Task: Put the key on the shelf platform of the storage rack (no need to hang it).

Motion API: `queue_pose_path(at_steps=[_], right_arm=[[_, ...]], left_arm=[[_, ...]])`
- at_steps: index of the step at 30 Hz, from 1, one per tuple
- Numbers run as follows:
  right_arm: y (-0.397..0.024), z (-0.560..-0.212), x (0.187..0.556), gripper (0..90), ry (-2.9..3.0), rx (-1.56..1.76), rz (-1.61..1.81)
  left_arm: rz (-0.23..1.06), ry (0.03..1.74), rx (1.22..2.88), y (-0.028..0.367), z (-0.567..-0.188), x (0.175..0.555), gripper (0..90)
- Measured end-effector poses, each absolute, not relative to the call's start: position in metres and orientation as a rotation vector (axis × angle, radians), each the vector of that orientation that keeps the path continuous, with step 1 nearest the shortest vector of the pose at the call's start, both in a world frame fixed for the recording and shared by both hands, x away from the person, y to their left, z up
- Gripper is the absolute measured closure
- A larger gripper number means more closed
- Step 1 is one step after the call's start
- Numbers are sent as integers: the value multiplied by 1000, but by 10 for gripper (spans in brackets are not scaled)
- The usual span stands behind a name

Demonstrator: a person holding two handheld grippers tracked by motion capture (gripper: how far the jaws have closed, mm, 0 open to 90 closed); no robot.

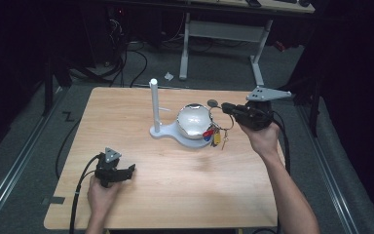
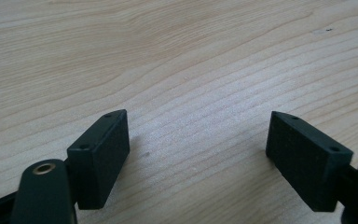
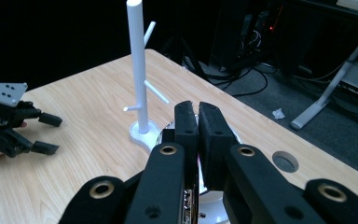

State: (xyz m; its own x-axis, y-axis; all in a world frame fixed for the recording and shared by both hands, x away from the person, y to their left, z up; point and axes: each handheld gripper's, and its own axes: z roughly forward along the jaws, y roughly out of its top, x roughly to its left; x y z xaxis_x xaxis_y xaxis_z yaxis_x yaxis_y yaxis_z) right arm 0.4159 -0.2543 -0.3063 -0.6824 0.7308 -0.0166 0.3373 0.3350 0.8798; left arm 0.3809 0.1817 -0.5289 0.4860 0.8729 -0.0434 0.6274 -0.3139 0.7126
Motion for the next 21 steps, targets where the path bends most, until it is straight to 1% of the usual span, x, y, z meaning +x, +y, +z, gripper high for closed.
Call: queue_pose_path(at_steps=[21], right_arm=[[-238, -299, 443, 879, 2181, 944, 1309]], left_arm=[[464, 1233, 2054, 182, -529, 381, 220]])
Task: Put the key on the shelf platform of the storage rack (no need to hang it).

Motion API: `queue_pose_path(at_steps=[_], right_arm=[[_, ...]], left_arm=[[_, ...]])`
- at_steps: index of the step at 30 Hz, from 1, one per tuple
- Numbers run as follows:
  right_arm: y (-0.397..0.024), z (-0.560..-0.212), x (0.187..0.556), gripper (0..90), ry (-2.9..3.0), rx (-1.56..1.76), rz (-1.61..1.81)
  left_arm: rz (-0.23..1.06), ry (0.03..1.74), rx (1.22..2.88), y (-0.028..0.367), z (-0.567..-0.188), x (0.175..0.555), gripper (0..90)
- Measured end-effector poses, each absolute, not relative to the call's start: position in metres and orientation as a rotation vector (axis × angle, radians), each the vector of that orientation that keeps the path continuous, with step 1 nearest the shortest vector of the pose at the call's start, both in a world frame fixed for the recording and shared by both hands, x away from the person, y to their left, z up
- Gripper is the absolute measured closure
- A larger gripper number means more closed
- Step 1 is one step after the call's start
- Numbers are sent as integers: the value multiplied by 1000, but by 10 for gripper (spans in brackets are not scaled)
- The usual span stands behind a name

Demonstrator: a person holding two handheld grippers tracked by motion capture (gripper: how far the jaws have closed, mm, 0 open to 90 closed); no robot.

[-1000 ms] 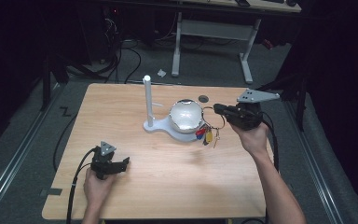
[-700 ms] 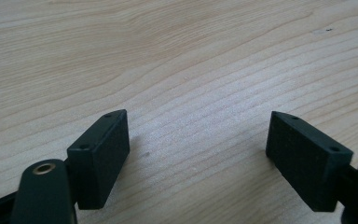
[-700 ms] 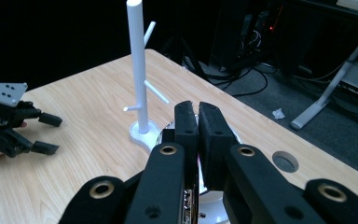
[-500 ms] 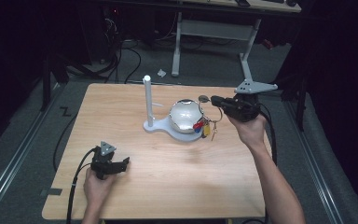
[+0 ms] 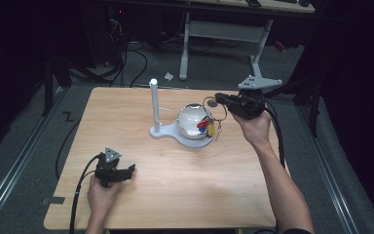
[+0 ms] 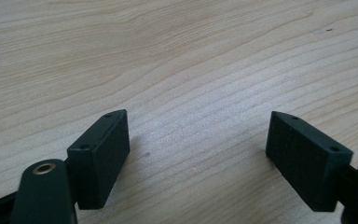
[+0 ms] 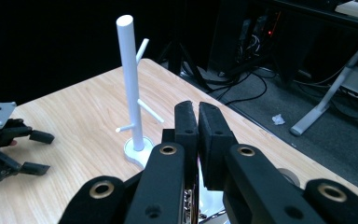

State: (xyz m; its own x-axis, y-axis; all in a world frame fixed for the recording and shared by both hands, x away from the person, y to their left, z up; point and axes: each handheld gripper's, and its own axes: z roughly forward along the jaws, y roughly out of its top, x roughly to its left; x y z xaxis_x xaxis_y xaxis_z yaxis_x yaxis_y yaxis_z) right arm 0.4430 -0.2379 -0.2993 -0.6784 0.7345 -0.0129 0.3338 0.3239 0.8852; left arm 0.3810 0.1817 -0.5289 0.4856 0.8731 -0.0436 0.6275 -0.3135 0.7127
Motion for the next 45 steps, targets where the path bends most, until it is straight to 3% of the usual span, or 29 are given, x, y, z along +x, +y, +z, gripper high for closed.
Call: queue_pose_path(at_steps=[45], right_arm=[[-208, -314, 492, 878, 2199, 1028, 1271]], left_arm=[[464, 1232, 2054, 182, -529, 381, 220]])
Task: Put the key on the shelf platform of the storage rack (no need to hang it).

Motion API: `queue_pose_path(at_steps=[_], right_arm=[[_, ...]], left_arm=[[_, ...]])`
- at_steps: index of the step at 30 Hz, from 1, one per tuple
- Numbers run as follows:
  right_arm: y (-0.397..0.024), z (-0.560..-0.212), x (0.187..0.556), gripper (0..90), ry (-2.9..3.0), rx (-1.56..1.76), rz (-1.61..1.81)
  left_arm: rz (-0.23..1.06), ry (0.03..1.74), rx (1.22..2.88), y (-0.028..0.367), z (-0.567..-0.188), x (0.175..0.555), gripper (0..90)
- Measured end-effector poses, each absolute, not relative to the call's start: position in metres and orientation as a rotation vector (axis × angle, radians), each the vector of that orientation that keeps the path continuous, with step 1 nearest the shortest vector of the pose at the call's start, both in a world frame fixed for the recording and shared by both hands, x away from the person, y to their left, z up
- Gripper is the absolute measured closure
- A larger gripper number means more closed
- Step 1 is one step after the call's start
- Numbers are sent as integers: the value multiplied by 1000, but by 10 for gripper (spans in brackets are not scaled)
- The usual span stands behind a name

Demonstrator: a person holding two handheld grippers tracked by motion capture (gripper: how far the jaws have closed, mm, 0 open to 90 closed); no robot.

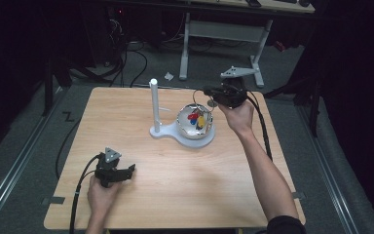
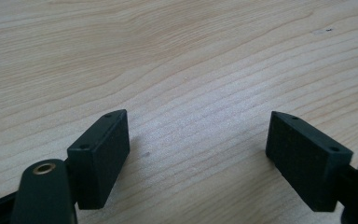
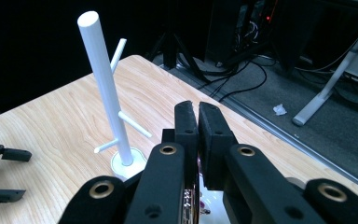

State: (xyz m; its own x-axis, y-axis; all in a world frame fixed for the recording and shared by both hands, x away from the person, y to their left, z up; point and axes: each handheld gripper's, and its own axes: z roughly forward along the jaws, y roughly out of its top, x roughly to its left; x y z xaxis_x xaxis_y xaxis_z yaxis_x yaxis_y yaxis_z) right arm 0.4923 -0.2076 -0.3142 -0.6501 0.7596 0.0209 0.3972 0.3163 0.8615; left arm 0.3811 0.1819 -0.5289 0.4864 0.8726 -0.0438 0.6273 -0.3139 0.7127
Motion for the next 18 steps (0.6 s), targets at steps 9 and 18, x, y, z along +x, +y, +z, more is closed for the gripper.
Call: queue_pose_path(at_steps=[9, 18], right_arm=[[-201, -324, 500, 878, 2216, 1037, 1247], [-199, -338, 502, 877, 2243, 1038, 1209]], left_arm=[[463, 1233, 2054, 182, -529, 381, 220], [463, 1232, 2056, 182, -529, 381, 220]])
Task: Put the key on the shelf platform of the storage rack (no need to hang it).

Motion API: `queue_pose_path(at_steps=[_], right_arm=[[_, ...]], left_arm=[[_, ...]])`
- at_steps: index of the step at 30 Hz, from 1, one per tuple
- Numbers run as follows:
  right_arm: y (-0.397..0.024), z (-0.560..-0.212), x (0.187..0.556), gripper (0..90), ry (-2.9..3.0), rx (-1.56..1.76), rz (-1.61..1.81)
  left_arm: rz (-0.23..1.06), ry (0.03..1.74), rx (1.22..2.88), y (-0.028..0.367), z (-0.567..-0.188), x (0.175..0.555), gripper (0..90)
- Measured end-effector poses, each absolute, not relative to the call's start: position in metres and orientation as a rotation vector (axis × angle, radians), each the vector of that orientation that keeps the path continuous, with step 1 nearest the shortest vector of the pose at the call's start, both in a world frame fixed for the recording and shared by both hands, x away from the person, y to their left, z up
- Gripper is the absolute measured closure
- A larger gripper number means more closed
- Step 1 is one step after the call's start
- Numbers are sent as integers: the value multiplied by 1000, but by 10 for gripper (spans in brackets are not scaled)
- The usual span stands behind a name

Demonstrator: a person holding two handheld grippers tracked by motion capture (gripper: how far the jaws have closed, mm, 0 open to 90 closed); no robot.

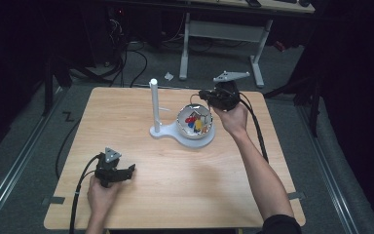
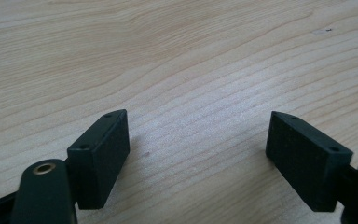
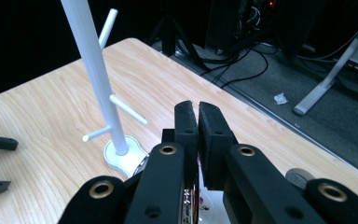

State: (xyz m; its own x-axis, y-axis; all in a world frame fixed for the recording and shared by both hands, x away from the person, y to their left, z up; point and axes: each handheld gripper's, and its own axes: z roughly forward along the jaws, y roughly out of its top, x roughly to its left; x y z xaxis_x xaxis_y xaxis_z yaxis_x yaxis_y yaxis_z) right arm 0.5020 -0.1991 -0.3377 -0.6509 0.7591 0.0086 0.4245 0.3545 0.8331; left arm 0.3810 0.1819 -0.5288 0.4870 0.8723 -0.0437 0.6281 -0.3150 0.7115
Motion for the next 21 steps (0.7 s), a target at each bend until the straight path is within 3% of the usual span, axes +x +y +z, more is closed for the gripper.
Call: queue_pose_path(at_steps=[21], right_arm=[[-198, -367, 502, 876, 2302, 1044, 1164]], left_arm=[[463, 1233, 2053, 182, -529, 381, 220]])
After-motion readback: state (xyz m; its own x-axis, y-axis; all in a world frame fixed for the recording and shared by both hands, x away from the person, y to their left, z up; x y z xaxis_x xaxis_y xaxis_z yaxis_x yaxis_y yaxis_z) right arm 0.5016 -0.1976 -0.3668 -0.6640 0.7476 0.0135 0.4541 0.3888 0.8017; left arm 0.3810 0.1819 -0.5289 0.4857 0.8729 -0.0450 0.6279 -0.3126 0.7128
